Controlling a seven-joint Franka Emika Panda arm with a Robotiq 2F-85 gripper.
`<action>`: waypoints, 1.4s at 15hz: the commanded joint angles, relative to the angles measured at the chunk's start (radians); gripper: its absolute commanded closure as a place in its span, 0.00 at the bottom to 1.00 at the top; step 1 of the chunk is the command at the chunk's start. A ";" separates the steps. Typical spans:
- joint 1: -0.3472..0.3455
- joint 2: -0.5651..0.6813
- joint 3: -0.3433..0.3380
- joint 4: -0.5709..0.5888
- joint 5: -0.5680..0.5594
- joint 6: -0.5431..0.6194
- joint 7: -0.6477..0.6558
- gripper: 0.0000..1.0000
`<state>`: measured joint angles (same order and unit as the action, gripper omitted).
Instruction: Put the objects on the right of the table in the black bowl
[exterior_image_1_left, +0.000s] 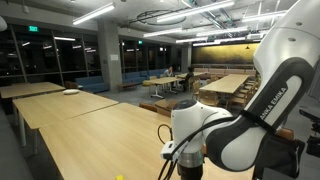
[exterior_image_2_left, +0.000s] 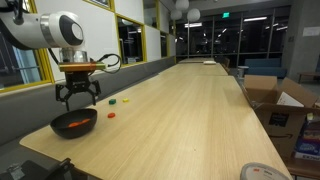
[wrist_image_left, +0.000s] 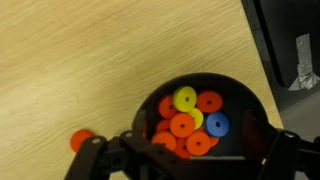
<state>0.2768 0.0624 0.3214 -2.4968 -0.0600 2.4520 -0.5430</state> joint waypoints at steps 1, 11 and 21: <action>-0.032 -0.235 -0.047 -0.064 0.002 -0.085 0.081 0.00; -0.119 -0.804 -0.262 -0.199 0.005 -0.401 0.270 0.00; -0.230 -1.213 -0.319 -0.254 0.010 -0.608 0.468 0.00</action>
<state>0.0830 -1.0637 -0.0019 -2.7535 -0.0539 1.9288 -0.1227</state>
